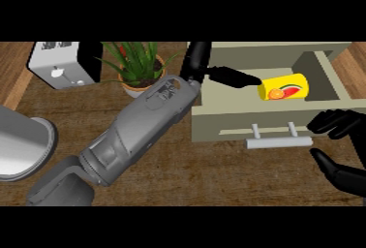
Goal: Pick up the cup, place it into the drawer and close the drawer
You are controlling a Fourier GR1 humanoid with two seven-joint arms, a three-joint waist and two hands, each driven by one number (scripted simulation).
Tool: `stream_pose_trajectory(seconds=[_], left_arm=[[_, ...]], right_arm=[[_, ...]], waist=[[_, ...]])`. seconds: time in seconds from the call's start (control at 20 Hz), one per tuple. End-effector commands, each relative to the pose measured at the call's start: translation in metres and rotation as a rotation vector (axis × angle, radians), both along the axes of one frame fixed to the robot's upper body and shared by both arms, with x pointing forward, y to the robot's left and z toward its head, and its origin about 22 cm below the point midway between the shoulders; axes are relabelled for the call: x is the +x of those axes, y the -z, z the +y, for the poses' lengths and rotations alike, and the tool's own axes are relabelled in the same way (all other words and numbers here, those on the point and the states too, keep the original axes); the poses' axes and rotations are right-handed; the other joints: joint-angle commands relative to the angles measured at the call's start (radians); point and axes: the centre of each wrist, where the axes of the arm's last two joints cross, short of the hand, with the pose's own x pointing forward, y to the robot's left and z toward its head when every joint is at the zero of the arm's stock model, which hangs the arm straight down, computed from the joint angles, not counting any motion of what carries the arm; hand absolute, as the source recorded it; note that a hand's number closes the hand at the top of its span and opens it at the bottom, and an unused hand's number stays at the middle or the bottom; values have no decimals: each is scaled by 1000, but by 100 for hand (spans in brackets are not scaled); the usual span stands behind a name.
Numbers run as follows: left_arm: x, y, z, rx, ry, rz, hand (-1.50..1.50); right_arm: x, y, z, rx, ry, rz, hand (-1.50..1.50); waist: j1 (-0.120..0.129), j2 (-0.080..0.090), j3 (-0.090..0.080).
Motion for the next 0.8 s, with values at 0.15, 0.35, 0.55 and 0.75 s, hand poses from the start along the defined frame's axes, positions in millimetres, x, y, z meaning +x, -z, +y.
stream_pose_trajectory(seconds=[0.15, 0.35, 0.55, 0.75], left_arm=[[3, -21, 4, -85, -16, 11, -150], [5, -30, 34, -107, -45, 26, -150], [4, -34, 61, -124, -38, 46, -150], [9, -50, 128, -155, -84, 30, -150]], right_arm=[[-14, -20, 3, -239, -31, 23, 150], [-17, -18, 8, -351, 37, 21, 150], [-13, -14, 16, -417, 86, 32, 150], [-18, 9, 22, -445, 137, 24, 150]], waist=[[41, -10, -1], [62, -15, -1], [62, -12, -1], [65, -12, 0]])
